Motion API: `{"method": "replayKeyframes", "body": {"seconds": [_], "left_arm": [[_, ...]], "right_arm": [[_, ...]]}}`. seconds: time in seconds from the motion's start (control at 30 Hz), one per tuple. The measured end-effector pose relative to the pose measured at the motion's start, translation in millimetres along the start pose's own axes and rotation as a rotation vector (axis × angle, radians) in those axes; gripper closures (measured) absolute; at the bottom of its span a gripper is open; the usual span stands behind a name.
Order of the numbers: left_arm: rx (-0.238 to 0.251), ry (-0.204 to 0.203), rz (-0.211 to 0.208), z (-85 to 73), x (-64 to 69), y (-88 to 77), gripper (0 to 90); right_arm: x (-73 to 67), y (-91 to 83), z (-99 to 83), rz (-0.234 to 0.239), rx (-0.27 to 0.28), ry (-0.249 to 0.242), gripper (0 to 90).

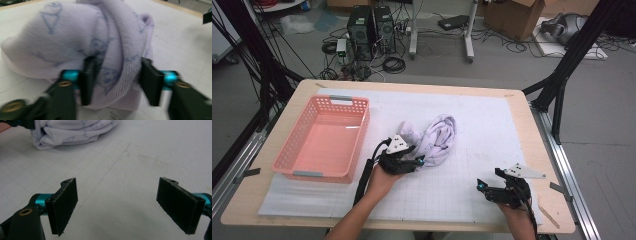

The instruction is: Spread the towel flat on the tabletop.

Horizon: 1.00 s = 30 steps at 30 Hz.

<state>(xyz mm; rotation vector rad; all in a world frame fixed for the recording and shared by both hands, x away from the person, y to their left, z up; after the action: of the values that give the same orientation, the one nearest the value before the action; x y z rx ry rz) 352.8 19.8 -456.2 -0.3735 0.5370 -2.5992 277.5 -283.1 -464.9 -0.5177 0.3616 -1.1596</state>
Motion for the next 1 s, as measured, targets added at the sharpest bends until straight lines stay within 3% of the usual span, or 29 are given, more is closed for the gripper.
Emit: {"method": "replayKeyframes", "body": {"seconds": [0.1, 0.2, 0.4, 0.43, 0.5, 0.53, 0.6, 0.67, 0.73, 0.8, 0.83, 0.9, 0.93, 0.97, 1.0], "left_arm": [[-0.004, 0.009, -0.015, 1.1, -0.3, -5.9, 72.6], [0.008, 0.015, -0.021, 2.1, 1.0, -12.1, 78.0], [0.066, -0.009, -0.049, 0.2, 2.0, -30.0, 79.1], [0.075, -0.012, -0.051, -0.3, 1.5, -32.8, 79.4], [0.092, -0.020, -0.056, -1.3, 0.8, -37.9, 79.4], [0.100, -0.030, -0.063, -2.0, -0.4, -41.2, 79.6], [0.103, -0.030, -0.062, -2.1, -1.3, -42.9, 79.7], [0.112, -0.039, -0.070, -2.7, -2.0, -44.7, 79.7], [0.112, -0.040, -0.075, -3.1, -1.6, -45.0, 79.7], [0.114, -0.041, -0.079, -3.3, -1.2, -44.7, 79.6], [0.115, -0.038, -0.078, -3.4, -1.0, -44.6, 79.6], [0.121, -0.042, -0.081, -3.1, -1.0, -45.4, 79.7], [0.123, -0.044, -0.081, -3.0, -1.2, -46.3, 79.7], [0.132, -0.051, -0.083, -2.8, -1.5, -47.4, 79.6], [0.140, -0.055, -0.086, -2.5, -2.0, -48.8, 79.6]], "right_arm": [[-4.7, 3.6, 0.4, 0.009, -0.013, -0.009, 16.1], [-9.2, 7.3, 1.6, 0.022, -0.021, -0.022, 16.1], [-18.8, 18.5, 7.9, 0.050, -0.051, 0.011, 16.1], [-26.0, 26.2, 13.4, 0.076, -0.059, 0.013, 16.1], [-30.4, 31.3, 17.4, 0.084, -0.062, 0.015, 16.1], [-40.6, 44.1, 25.7, 0.109, -0.068, 0.005, 16.4], [-46.3, 51.8, 29.6, 0.113, -0.085, 0.005, 16.9], [-65.0, 74.3, 39.4, 0.156, -0.121, 0.006, 22.9], [-77.6, 85.7, 45.1, 0.181, -0.122, 0.003, 24.5], [-87.8, 95.9, 48.6, 0.204, -0.130, 0.012, 31.5], [-87.8, 95.9, 48.6, 0.204, -0.130, 0.012, 31.5], [-93.2, 104.7, 51.0, 0.210, -0.126, 0.033, 53.2], [-93.2, 104.7, 51.0, 0.210, -0.126, 0.033, 53.2], [-91.2, 102.1, 54.1, 0.237, -0.098, 0.056, 69.3], [-91.2, 102.1, 54.1, 0.237, -0.098, 0.056, 69.3]]}}
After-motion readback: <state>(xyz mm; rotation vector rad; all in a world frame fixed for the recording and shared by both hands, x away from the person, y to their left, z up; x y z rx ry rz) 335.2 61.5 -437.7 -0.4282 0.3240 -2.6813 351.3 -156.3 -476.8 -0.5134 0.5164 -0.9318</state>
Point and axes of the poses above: each handheld gripper's, and its own axes: y roughly forward along the jaws, z roughly out of its top, x roughly to its right, the point moved 5 cm from there along y, roughly forward along the jaws, and after that the axes turned 12 degrees about -z, right-handed, at the moved point
